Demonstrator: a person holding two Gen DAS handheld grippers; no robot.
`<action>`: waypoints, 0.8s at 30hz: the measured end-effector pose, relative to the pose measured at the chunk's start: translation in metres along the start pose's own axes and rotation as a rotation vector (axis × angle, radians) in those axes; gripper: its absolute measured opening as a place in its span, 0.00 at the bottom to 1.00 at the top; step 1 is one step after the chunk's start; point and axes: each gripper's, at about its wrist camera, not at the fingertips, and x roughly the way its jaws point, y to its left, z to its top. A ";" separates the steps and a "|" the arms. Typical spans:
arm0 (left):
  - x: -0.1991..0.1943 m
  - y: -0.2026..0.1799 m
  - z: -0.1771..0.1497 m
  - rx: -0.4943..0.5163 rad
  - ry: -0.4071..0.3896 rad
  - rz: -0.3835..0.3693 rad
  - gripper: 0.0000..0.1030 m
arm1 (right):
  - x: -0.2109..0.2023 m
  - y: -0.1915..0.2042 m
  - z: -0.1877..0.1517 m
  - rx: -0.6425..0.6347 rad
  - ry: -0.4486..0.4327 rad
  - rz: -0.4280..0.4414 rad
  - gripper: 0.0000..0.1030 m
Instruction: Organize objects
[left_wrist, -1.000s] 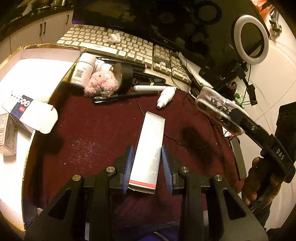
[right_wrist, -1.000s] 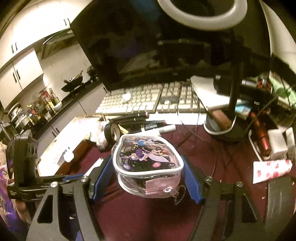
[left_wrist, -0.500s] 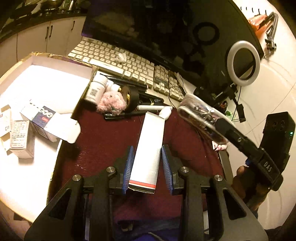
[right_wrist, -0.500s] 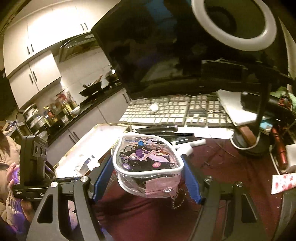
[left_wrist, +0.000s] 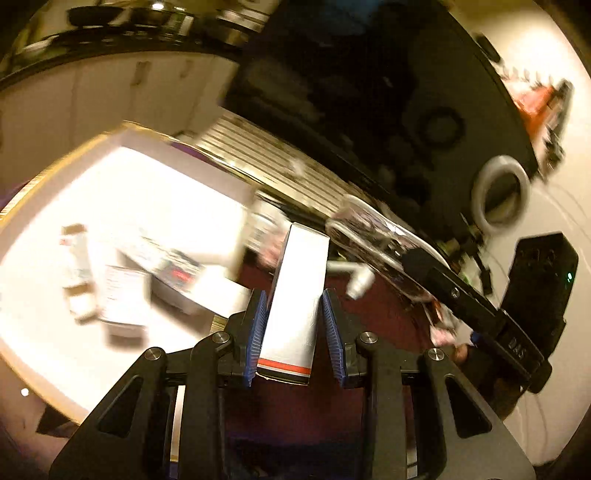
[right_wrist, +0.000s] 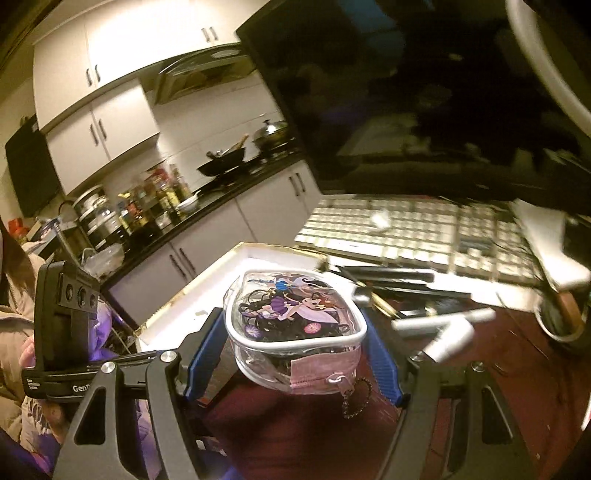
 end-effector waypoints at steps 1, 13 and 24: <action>-0.002 0.008 0.004 -0.020 -0.011 0.033 0.30 | 0.006 0.003 0.003 -0.002 0.005 0.012 0.70; 0.015 0.072 0.052 -0.163 -0.031 0.244 0.30 | 0.109 0.021 0.027 0.043 0.098 0.055 0.70; 0.067 0.106 0.082 -0.198 0.042 0.375 0.30 | 0.166 0.031 0.028 -0.032 0.113 -0.069 0.70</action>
